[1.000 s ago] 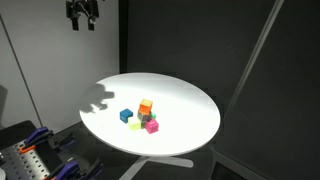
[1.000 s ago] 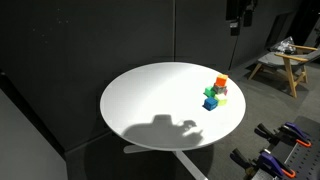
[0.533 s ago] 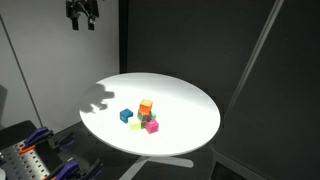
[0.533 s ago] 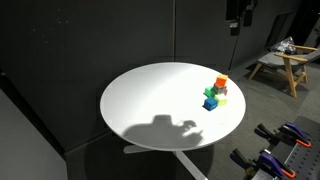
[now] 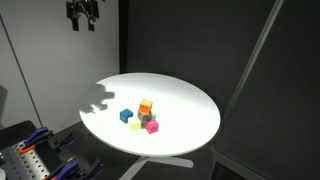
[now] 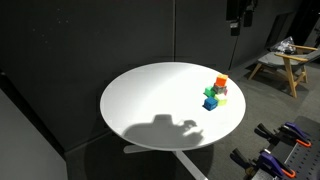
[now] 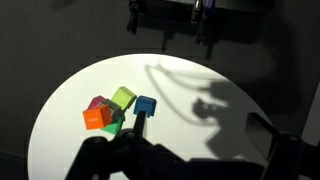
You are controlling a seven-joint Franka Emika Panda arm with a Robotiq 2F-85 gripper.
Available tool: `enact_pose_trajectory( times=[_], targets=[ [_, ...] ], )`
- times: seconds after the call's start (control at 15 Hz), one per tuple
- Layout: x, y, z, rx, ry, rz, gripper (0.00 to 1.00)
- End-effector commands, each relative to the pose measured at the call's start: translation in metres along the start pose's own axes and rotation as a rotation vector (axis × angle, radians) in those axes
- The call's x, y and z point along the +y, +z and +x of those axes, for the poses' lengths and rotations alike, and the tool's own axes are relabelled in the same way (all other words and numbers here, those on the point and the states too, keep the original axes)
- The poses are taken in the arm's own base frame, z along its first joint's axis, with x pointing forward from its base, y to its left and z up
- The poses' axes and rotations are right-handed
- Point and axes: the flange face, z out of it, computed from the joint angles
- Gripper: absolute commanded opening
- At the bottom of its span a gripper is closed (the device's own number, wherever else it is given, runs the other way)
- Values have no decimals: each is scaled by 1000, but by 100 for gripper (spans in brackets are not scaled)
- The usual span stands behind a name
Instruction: Pick up the orange block and put it on top of the lime green and blue block
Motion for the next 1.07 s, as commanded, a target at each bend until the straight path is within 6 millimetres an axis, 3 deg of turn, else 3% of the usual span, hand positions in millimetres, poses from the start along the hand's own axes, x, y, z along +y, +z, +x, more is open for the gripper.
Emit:
enact_pose_trajectory(
  times=[0.0,0.47,1.0],
  targets=[
    [9,0,-5,6,9,6,100],
    [36,0,-11,21,37,39,100],
    [91,0,-26,100,54,123,100]
  ],
)
